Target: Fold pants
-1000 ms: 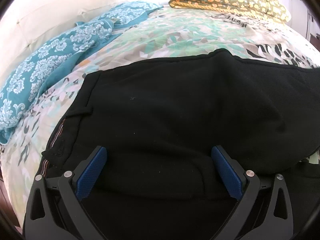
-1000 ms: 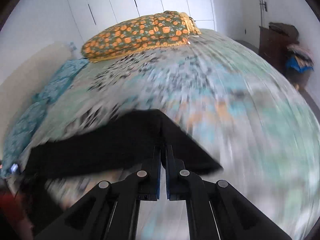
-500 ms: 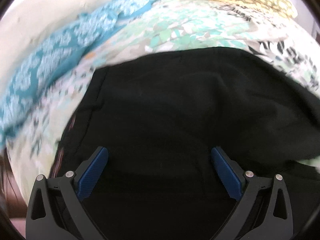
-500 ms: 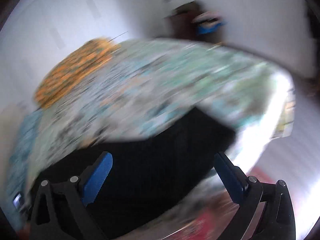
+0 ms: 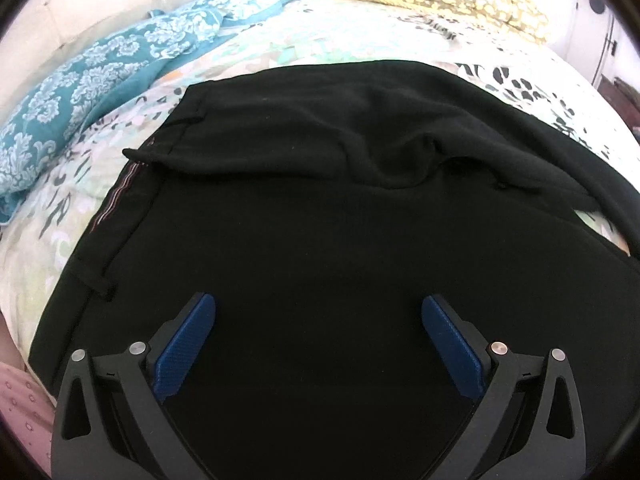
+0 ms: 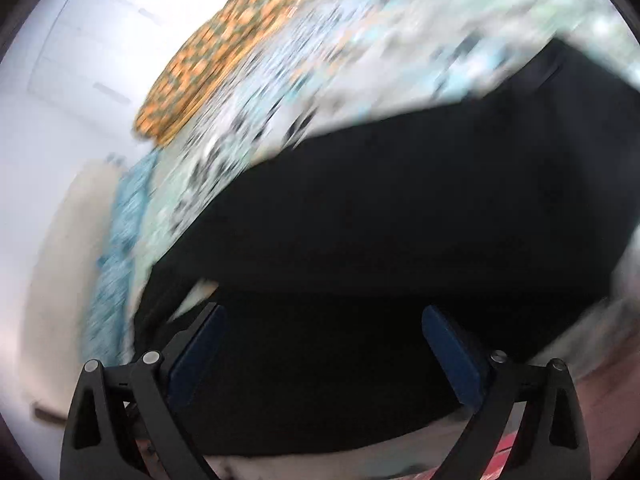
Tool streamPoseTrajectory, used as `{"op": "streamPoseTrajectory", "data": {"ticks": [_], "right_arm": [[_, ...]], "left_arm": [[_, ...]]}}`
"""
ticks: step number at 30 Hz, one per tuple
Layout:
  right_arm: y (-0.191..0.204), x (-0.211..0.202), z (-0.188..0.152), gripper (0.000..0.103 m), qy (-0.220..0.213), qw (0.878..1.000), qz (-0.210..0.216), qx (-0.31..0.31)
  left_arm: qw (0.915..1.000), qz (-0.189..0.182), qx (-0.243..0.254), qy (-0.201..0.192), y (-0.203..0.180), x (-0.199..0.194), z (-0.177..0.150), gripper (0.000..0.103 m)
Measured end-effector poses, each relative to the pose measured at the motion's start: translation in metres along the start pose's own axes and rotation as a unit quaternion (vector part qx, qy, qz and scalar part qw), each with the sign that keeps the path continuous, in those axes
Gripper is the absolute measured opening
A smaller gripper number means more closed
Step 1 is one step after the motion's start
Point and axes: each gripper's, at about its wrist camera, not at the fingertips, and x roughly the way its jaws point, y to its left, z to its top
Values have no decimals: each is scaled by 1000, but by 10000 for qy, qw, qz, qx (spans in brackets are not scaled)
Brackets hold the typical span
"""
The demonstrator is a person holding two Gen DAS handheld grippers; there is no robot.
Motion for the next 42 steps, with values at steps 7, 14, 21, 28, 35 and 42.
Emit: {"op": "streamPoseTrajectory", "data": {"ticks": [7,14,21,28,35,42], "right_arm": [[-43,-6,20,84,-339,9958,-335,777],[-41,-1,25,24,-291,9959,-406,749],[-48,-28,36,21,-420,9966,-151,688],[-14,-48,38,18,-805,9962,-285,-150],[16,-68,28,18,-1117,9892,-430,-843],[18,-68,25,18,-1094,9891,-497,-856]], "left_arm": [[10000,29,-29,-71,2,-1,-3,103],[9999,94,-43,-101,0,-2,-4,103],[9996,223,-11,-166,-4,-3,-7,103],[9995,237,-38,-213,-3,-4,-8,103],[9996,193,-55,-205,-2,-4,-7,103],[9996,182,-59,-215,-2,-4,-7,103]]}}
